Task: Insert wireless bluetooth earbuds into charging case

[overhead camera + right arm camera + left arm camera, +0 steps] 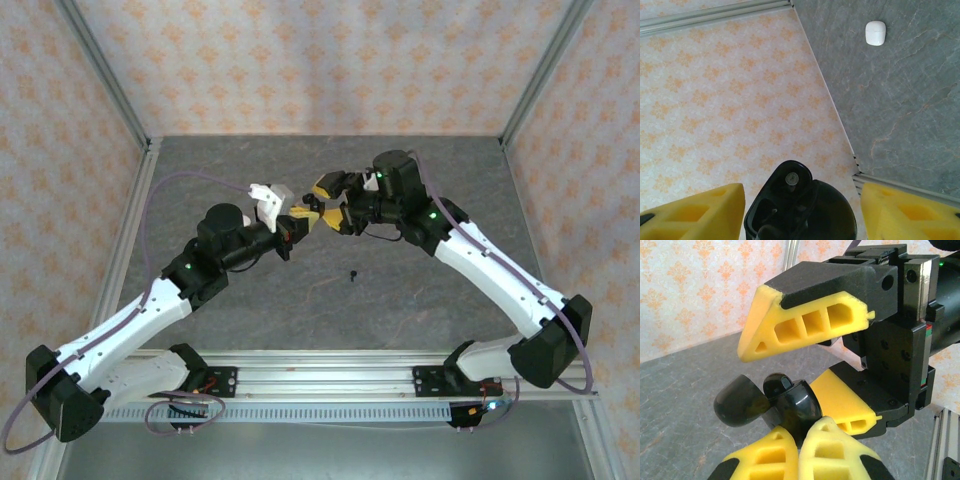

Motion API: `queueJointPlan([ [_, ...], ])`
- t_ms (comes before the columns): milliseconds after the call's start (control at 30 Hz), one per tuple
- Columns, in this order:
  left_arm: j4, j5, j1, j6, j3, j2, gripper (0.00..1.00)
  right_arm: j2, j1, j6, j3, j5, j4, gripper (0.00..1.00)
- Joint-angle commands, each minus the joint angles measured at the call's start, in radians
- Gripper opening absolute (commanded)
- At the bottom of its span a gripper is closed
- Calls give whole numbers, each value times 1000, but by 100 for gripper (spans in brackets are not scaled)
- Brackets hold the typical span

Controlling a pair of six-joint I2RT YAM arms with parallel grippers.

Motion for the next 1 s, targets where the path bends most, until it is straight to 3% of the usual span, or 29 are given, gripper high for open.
queueJointPlan([
  [0,61,-4,-1,-20,30,1,0,9,8,27,-7,-23,63,62],
  [533,82,5,-2,-58,13,8,0,9,11,17,-7,-30,97,38],
  [967,66,15,-6,-83,44,34,0,-24,36,-104,19,62,47,27],
])
